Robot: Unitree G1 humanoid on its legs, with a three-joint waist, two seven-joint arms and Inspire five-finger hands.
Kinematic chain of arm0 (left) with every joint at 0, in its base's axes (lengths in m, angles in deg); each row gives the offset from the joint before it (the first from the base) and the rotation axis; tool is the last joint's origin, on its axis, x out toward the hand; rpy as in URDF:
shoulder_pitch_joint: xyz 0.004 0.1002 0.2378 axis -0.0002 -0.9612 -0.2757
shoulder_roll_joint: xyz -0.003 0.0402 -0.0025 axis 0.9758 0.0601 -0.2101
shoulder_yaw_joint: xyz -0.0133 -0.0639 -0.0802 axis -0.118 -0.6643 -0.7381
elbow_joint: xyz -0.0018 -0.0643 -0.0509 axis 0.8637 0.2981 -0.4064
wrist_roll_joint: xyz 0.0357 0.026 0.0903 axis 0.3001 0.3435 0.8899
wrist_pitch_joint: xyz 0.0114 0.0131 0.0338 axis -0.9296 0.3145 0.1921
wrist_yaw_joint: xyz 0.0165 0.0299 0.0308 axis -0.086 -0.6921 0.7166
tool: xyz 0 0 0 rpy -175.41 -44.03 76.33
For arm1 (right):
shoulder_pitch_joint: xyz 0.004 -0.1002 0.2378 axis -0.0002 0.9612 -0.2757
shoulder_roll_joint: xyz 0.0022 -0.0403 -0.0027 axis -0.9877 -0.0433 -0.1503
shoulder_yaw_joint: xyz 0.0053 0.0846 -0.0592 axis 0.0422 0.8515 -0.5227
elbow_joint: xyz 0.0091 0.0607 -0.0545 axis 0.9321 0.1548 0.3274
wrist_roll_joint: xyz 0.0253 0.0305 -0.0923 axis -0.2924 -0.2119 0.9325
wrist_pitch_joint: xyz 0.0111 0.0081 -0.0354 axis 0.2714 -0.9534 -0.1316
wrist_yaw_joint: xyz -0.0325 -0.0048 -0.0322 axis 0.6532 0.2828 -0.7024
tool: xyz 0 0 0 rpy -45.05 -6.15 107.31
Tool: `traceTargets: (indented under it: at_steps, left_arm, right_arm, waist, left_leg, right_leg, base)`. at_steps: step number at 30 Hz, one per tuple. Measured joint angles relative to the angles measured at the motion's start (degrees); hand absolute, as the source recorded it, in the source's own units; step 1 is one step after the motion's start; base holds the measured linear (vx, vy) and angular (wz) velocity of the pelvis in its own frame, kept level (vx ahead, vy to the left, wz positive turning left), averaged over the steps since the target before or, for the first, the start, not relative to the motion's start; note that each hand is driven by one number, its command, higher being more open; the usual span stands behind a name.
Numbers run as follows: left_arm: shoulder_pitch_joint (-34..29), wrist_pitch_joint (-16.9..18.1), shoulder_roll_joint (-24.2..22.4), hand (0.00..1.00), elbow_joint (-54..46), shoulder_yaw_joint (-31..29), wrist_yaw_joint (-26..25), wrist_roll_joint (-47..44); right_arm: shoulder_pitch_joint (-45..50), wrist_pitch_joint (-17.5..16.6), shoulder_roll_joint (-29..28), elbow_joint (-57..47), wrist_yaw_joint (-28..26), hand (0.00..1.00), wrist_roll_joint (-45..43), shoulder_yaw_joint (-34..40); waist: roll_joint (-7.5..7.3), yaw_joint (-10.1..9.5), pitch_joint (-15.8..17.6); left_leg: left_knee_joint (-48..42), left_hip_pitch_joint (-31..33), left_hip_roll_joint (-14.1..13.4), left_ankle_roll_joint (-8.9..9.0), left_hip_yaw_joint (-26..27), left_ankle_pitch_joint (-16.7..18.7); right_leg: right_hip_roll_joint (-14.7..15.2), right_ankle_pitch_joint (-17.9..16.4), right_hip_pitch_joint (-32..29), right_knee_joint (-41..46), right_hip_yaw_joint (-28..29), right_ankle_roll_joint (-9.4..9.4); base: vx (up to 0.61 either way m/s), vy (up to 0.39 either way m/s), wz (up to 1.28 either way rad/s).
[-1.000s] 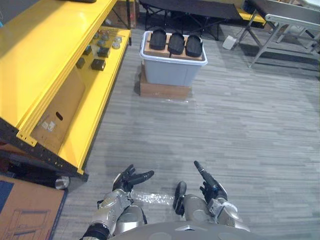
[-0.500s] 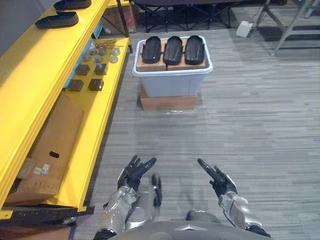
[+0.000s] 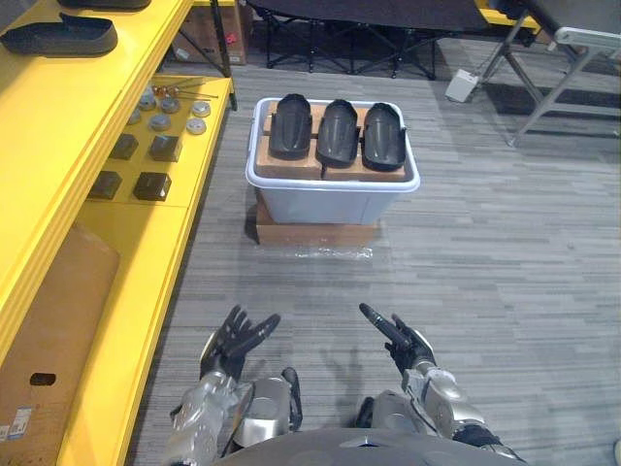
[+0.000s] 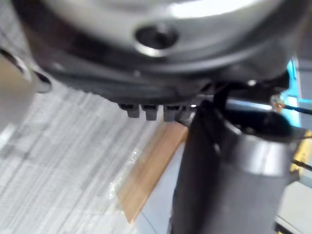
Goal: Walk over and take three plastic housings, then place them on the shelf
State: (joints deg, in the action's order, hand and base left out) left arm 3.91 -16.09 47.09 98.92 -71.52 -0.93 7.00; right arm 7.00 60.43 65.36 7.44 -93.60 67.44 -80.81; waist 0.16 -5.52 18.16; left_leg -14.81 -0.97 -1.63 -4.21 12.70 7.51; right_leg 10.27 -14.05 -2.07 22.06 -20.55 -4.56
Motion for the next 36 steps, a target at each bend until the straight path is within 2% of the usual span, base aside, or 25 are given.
traceTargets:
  at_steps: [1, 3, 4, 6, 7, 8, 10, 11, 12, 13, 14, 15, 16, 17, 19, 20, 22, 23, 24, 26, 28, 29, 30, 32, 36]
  left_arm:
    - [1.08, 0.0, 0.0, 1.0, 0.05, 0.28, 0.11, -0.01]
    - [3.66, -0.31, 0.54, 1.0, 0.21, 1.93, 0.54, -0.33]
    - [3.76, -0.72, 0.73, 1.0, 0.18, 2.16, 0.79, -0.34]
    - [1.88, -2.0, 1.29, 1.0, 0.11, 2.37, 1.16, -0.41]
    - [1.23, -2.39, 1.73, 1.0, 0.11, 2.41, 1.17, -0.63]
    - [0.85, -3.54, 1.98, 1.0, 0.28, 2.58, 1.01, -1.06]
    - [-0.53, -4.92, 1.66, 1.0, 0.59, 2.82, 0.61, -2.85]
    - [-2.3, -5.1, 0.75, 1.0, 2.05, 2.8, 0.52, -2.94]
    - [-2.85, -5.08, -0.03, 1.0, 2.69, 2.77, 0.5, -2.99]
    - [-2.94, -5.21, -1.67, 1.0, 4.46, 3.93, 0.45, -2.96]
    - [-2.82, -4.76, -2.44, 1.0, 4.58, 4.26, 0.37, -2.7]
    - [-2.49, -4.74, -2.46, 1.0, 4.57, 4.25, 0.38, -2.7]
    - [-1.75, -4.67, -2.34, 1.0, 4.58, 4.42, 0.38, -2.54]
    - [-0.65, -4.43, -2.45, 1.0, 4.5, 5.31, 0.47, -2.48]
    - [0.28, -3.42, -2.78, 1.0, 3.22, 6.69, 0.65, -2.22]
    - [1.4, -2.83, -3.03, 1.0, 1.83, 7.51, 0.38, -2.06]
    - [2.14, -2.45, -3.05, 1.0, 1.16, 7.58, -0.62, -1.99]
    - [2.42, -1.95, -3.03, 1.0, 1.02, 7.48, -2.01, -1.96]
    - [2.48, -1.98, -2.44, 1.0, 1.28, 7.27, -3.71, -1.95]
    - [2.57, -2.01, -0.62, 1.0, 0.67, 7.01, -5.28, -1.72]
    - [1.59, -2.05, 2.07, 1.0, 0.62, 5.94, -7.0, 0.16]
    - [1.05, -2.19, 2.55, 1.0, 0.68, 5.75, -7.31, 0.2]
    - [-0.68, -2.43, 3.01, 1.0, 0.84, 4.52, -7.85, 0.27]
    - [-2.38, -2.28, 3.16, 1.0, 1.33, 3.47, -7.99, 1.78]
    - [-4.78, -1.71, 3.34, 1.0, 1.47, 1.75, -7.51, 2.46]
  right_arm:
    - [-0.14, 0.0, 0.04, -0.03, 0.0, 1.0, 0.01, 0.11]
    - [-0.11, 0.03, 0.05, 0.04, -0.01, 1.0, 0.28, 0.57]
    - [0.42, 0.03, 0.02, 0.06, -0.06, 1.0, 0.36, 0.56]
    - [1.43, -0.88, -0.13, -0.25, 0.01, 1.0, 0.35, 0.54]
    - [1.57, -0.83, -0.11, -0.16, 0.06, 1.0, 0.22, 0.55]
    - [1.55, -0.85, 0.31, -0.16, 0.27, 1.0, -0.31, 1.1]
    - [1.8, -0.61, 0.53, 0.05, 1.5, 1.0, -2.05, 2.38]
    - [2.8, -0.39, 1.36, 0.04, 2.16, 1.0, -2.1, 2.7]
    - [3.14, -0.42, 2.08, -0.04, 2.25, 1.0, -2.11, 2.82]
    - [3.2, -0.1, 3.9, 0.19, 2.71, 1.0, -2.1, 3.56]
    - [3.39, 0.02, 4.43, 0.1, 3.11, 1.0, -2.05, 4.8]
    - [3.53, 0.02, 4.35, 0.07, 3.4, 1.0, -2.02, 5.1]
    - [4.18, 0.03, 3.67, -0.85, 3.98, 1.0, -1.82, 5.57]
    - [5.89, -0.22, 3.37, -4.41, 4.8, 1.0, -1.38, 6.77]
    - [7.52, -1.11, 3.23, -9.82, 6.09, 1.0, 0.59, 8.36]
    - [8.64, -2.36, 3.16, -15.66, 7.88, 1.0, 3.18, 9.63]
    - [10.07, -3.66, 3.2, -21.06, 9.68, 1.0, 5.76, 10.79]
    - [10.61, -4.92, 3.45, -25.4, 11.13, 1.0, 7.95, 11.6]
    - [11.74, -6.43, 3.27, -28.78, 12.37, 1.0, 9.35, 12.4]
    - [13.65, -7.4, 2.69, -33.08, 13.31, 1.0, 9.38, 12.79]
    - [18.11, -9.91, 0.92, -40.41, 13.97, 1.0, 9.51, 13.76]
    - [19.12, -10.69, 0.62, -41.92, 14.09, 1.0, 9.51, 13.95]
    - [20.76, -13.33, 0.3, -44.56, 14.81, 1.0, 9.24, 14.6]
    - [21.41, -16.22, -0.45, -46.1, 14.91, 1.0, 6.88, 16.69]
    - [18.95, -16.59, -0.46, -45.58, 17.31, 1.0, 6.99, 21.15]
  waist:
    - [0.26, 0.0, 0.17]
    - [1.05, 0.39, 0.64]
    - [1.04, 0.72, 0.71]
    - [0.48, 1.33, 0.35]
    - [-0.27, 1.36, -0.27]
    - [0.08, 1.3, -0.63]
    - [1.12, 1.39, -2.09]
    - [1.67, 1.56, -4.18]
    - [2.86, 1.88, -4.71]
    - [6.04, 2.48, -5.66]
    - [6.27, 2.65, -5.13]
    - [6.26, 2.71, -5.13]
    - [5.48, 2.8, -4.66]
    - [4.95, 3.1, -4.41]
    - [4.78, 4.32, -4.44]
    - [4.71, 4.82, -4.39]
    - [4.6, 5.22, -4.33]
    - [4.75, 5.82, -4.39]
    - [4.26, 6.02, -4.19]
    - [1.81, 6.29, -4.18]
    - [-1.32, 7.11, -4.54]
    - [-1.62, 7.28, -4.62]
    - [-1.76, 7.46, -4.69]
    - [-1.4, 7.52, -4.7]
    - [-1.07, 6.87, -4.86]
  left_leg:
    - [-0.07, -0.29, 0.04, 0.05, -0.66, 0.5]
    - [-3.34, -0.55, 0.03, 0.17, -3.4, 4.06]
    - [-5.28, -0.43, 0.04, 0.58, -4.2, 5.49]
    - [-12.51, -1.45, 0.0, 2.37, -7.19, 12.52]
    - [-13.67, -1.52, 0.06, 2.9, -7.87, 13.79]
    - [-15.49, -1.4, -0.95, 3.77, -10.3, 15.65]
    - [-14.27, -1.66, -2.69, 3.5, -12.93, 16.53]
    - [-13.19, -2.84, -3.68, 4.32, -13.64, 16.47]
    - [-17.4, -1.05, -4.59, 5.05, -14.48, 15.61]
    - [-26.64, 3.71, -6.94, 5.21, -14.11, 12.38]
    - [-33.12, 7.33, -8.5, 4.8, -13.56, 6.52]
    - [-35.8, 8.82, -9.1, 4.38, -12.99, 2.8]
    - [-35.68, 9.15, -9.9, 6.23, -11.13, 5.2]
    - [-29.27, 8.6, -9.97, 7.25, -8.66, 6.84]
    - [-17.3, 8.57, -9.67, 7.88, -6.03, 6.59]
    - [-6.59, 8.67, -8.66, 8.85, -5.82, 4.98]
    - [-1.04, 8.3, -8.36, 8.9, -5.78, 1.5]
    - [1.18, 7.58, -8.44, 8.97, -5.06, -2.81]
    - [2.91, 5.97, -8.21, 9.22, -3.96, -5.36]
    - [5.51, 4.49, -6.5, 8.89, -2.74, -5.66]
    - [8.28, 3.81, -4.33, 7.95, -1.48, -6.28]
    - [8.28, 3.77, -3.96, 7.76, -1.22, -6.17]
    - [8.05, 3.45, -3.19, 7.41, -0.36, -5.95]
    - [7.54, 2.91, -2.68, 6.98, -0.01, -5.56]
    - [5.78, 2.57, -3.19, 7.16, -0.52, -4.33]
  right_leg:
    - [-0.04, 1.03, -0.96, -3.5, 0.14, -1.52]
    - [1.5, 8.83, -5.56, -12.71, 2.39, -5.54]
    - [1.98, 9.7, -6.27, -13.28, 3.24, -5.94]
    - [2.96, 10.53, -6.53, -13.21, 7.0, -5.68]
    - [2.76, 10.43, -6.4, -13.12, 7.41, -5.49]
    - [1.29, 14.23, -6.89, -10.72, 8.79, -2.75]
    - [-0.22, 15.19, -8.23, -5.69, 7.86, 0.15]
    - [-0.49, 15.09, -8.54, -4.6, 6.41, 1.55]
    - [-1.08, 14.22, -8.53, -3.98, 5.2, 2.63]
    - [-2.65, 12.87, -7.78, -4.4, 3.4, 3.43]
    - [-3.77, 12.58, -5.35, -7.04, 2.75, 3.96]
    - [-4.18, 12.43, -4.02, -8.22, 2.66, 4.25]
    - [-3.96, 13.25, -0.65, -10.02, 1.73, 5.08]
    - [-3.6, 13.22, 1.75, -11.9, 0.91, 5.12]
    - [-3.53, 13.44, 3.46, -14.25, 0.07, 4.77]
    - [-3.43, 13.58, 3.45, -15.33, 0.26, 4.54]
    - [-3.49, 13.08, 3.21, -15.25, 1.16, 3.74]
    - [-3.79, 12.55, 3.01, -14.99, 2.23, 2.92]
    - [-3.69, 12.27, 3.16, -14.97, 3.68, 1.92]
    - [-2.2, 12.46, 3.05, -15.52, 4.63, 0.93]
    - [-0.49, 13.41, 3.19, -17.87, 5.03, -0.54]
    - [-0.28, 13.63, 3.32, -18.33, 5.17, -0.88]
    - [0.38, 14.09, 3.64, -18.92, 5.26, -1.54]
    - [0.87, 14.35, 4.53, -19.32, 5.25, -1.95]
    - [0.55, 14.37, 5.8, -19.32, 4.92, -1.99]
  base:
    - [0.18, -0.053, 0.4]
    - [0.21, -0.118, 0.54]
    - [0.22, -0.225, 0.66]
    - [0.28, -0.317, 0.64]
    - [0.34, -0.375, 0.65]
    - [0.29, -0.326, 0.57]
    - [0.36, -0.411, 0.67]
    - [0.39, -0.348, 0.6]
    - [0.42, -0.271, 0.53]
    - [0.43, -0.24, 0.43]
    - [0.41, -0.244, 0.3]
    - [0.4, -0.232, 0.12]
    - [0.38, -0.183, 0.09]
    - [0.42, -0.192, 0.1]
    - [0.3, -0.095, 0.15]
    - [0.21, -0.011, 0.0]
    - [0.16, 0.053, -0.32]
    - [0.18, 0.157, -0.56]
    - [0.21, 0.226, -0.54]
    - [0.15, 0.189, -0.26]
    - [0.14, 0.143, -0.07]
    - [0.15, 0.121, -0.17]
    - [0.11, 0.086, -0.14]
    - [0.09, 0.063, -0.07]
    - [0.01, -0.001, 0.03]
